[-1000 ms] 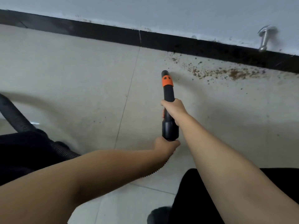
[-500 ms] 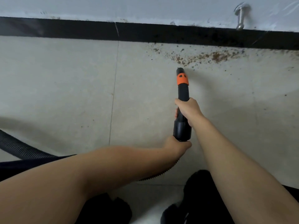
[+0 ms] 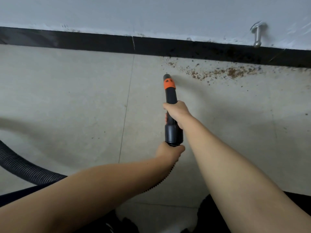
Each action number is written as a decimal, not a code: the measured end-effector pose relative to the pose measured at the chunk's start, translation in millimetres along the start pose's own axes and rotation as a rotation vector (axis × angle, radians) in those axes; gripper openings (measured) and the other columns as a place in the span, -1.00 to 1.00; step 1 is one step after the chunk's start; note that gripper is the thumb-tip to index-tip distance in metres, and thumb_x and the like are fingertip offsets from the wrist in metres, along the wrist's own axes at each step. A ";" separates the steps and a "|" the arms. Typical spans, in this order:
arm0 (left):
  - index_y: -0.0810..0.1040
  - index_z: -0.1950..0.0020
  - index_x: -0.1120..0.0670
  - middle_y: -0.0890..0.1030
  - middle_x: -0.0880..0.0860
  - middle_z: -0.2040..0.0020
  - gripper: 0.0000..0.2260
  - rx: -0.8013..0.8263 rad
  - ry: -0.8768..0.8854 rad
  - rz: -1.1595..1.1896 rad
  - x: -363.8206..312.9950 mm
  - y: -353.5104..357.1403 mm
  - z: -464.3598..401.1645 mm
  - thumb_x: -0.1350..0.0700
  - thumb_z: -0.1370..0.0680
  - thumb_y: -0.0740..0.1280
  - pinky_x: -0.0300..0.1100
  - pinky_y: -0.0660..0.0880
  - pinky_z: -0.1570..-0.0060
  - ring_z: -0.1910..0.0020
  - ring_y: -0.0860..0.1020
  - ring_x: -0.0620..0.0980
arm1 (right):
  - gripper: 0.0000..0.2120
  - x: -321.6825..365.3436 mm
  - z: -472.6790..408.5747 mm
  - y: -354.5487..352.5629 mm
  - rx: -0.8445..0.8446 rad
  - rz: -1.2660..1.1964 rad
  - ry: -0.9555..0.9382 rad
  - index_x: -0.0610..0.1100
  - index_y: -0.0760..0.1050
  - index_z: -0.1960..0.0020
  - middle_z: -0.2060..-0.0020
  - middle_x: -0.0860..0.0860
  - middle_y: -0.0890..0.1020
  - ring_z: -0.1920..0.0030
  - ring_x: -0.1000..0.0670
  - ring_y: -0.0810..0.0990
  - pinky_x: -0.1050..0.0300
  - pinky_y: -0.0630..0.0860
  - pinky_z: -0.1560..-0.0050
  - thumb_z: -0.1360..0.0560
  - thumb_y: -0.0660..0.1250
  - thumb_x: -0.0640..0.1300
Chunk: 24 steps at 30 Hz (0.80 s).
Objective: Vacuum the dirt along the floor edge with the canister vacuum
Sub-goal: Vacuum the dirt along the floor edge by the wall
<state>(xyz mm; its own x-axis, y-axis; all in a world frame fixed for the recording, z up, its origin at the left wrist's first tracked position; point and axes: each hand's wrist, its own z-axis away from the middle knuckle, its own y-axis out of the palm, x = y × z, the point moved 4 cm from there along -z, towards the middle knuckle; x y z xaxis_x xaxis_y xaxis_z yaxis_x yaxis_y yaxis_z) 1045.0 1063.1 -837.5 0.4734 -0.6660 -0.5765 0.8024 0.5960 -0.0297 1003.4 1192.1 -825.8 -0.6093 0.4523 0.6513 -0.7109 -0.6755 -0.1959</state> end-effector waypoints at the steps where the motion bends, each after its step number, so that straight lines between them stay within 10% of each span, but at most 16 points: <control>1: 0.46 0.09 0.09 0.48 0.09 0.29 -0.88 -0.022 -0.001 0.012 -1.1 -5.4 -1.3 0.22 -0.43 0.36 -0.17 0.42 0.29 0.37 0.44 0.01 | -0.92 3.6 -1.0 6.8 0.016 0.010 -0.002 -0.18 0.39 0.11 0.46 -0.10 0.49 0.55 -0.06 0.46 0.13 0.49 0.42 -0.44 0.29 -0.24; 17: 0.45 -0.13 0.11 0.49 0.07 0.21 -0.70 0.195 -0.030 -0.111 -5.6 63.8 -2.9 0.20 -0.42 0.38 -0.17 0.46 0.26 0.29 0.47 0.01 | -0.91 -24.4 -2.4 -90.6 -0.230 -0.071 0.070 -0.19 0.41 0.08 0.47 -0.09 0.49 0.56 -0.05 0.46 0.13 0.49 0.40 -0.43 0.30 -0.24; 24: 0.43 0.10 0.02 0.47 0.06 0.27 -0.85 0.200 -0.015 -0.088 -17.1 79.8 -5.4 0.19 -0.43 0.37 -0.19 0.41 0.29 0.35 0.43 0.00 | -0.91 -17.9 -7.3 -111.2 -0.245 -0.125 0.062 -0.18 0.39 0.09 0.44 -0.09 0.48 0.54 -0.06 0.44 0.16 0.47 0.42 -0.44 0.29 -0.26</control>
<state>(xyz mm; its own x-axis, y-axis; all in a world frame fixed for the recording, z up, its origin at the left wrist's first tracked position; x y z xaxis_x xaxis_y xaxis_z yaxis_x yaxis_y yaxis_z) 1099.0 1124.4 -834.4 0.4019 -0.7191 -0.5668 0.8965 0.4349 0.0839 1090.8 1263.4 -821.0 -0.5267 0.5630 0.6369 -0.8408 -0.4552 -0.2931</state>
